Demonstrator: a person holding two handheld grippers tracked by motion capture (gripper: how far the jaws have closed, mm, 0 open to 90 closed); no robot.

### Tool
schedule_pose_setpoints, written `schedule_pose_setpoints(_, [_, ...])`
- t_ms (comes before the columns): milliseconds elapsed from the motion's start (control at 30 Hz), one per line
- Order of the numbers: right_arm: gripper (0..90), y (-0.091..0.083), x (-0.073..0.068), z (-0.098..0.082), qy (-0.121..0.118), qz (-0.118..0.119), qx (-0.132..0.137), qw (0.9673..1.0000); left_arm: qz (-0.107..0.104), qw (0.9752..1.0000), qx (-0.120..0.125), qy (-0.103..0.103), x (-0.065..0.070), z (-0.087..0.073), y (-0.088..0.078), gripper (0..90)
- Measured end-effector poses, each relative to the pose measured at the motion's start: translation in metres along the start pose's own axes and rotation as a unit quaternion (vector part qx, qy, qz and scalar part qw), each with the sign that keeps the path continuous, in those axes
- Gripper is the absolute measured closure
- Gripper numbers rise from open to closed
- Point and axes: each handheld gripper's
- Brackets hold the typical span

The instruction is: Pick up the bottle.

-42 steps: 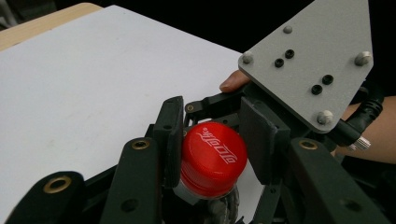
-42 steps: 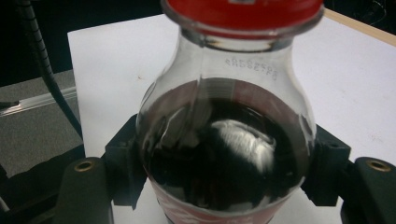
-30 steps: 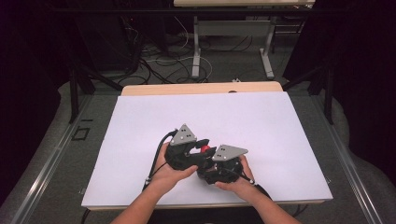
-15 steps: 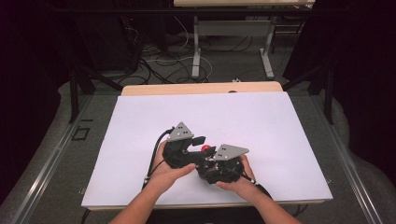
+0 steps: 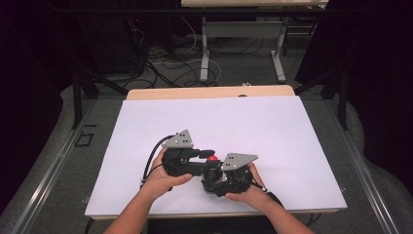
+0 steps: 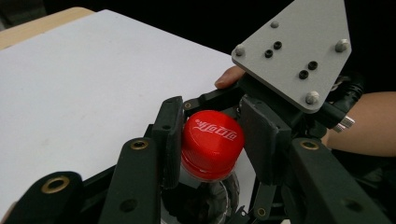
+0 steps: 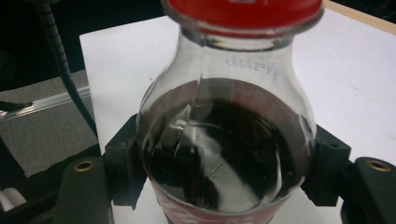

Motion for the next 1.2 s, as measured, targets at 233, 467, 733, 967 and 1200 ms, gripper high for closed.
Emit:
schedule_pose_setpoints(233, [29.8, 0.000, 0.000, 0.001, 0.008, -0.052, -0.005, 0.9986, 0.105, 0.9943, 0.017, -0.013, 0.021, 0.001, 0.009, 61.7])
schedule_pose_setpoints(467, [29.7, 0.001, 0.000, 0.000, 0.010, -0.091, -0.012, 0.9958, 0.169, 0.9841, 0.030, -0.047, 0.034, 0.001, 0.020, 61.4])
schedule_pose_setpoints(733, [29.5, -0.002, 0.004, -0.001, 0.014, -0.052, -0.007, 0.9985, 0.076, 0.9965, 0.031, -0.017, 0.013, 0.001, 0.004, 45.8])
schedule_pose_setpoints(967, [29.5, -0.001, -0.001, 0.002, -0.004, 0.007, -0.003, 1.0000, -0.031, 0.9994, 0.016, -0.004, -0.002, -0.003, 0.001, 55.2])
schedule_pose_setpoints(1200, [29.6, 0.002, -0.005, 0.001, -0.006, 0.003, -0.005, 1.0000, -0.003, 0.9999, 0.014, 0.000, 0.000, -0.006, 0.001, 61.3])
Point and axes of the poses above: each handheld gripper's, and its own axes: y roughly forward along the jaws, z roughly out of its top, x roughly to its right, and after that the axes turned 3 degrees about -y, right-handed
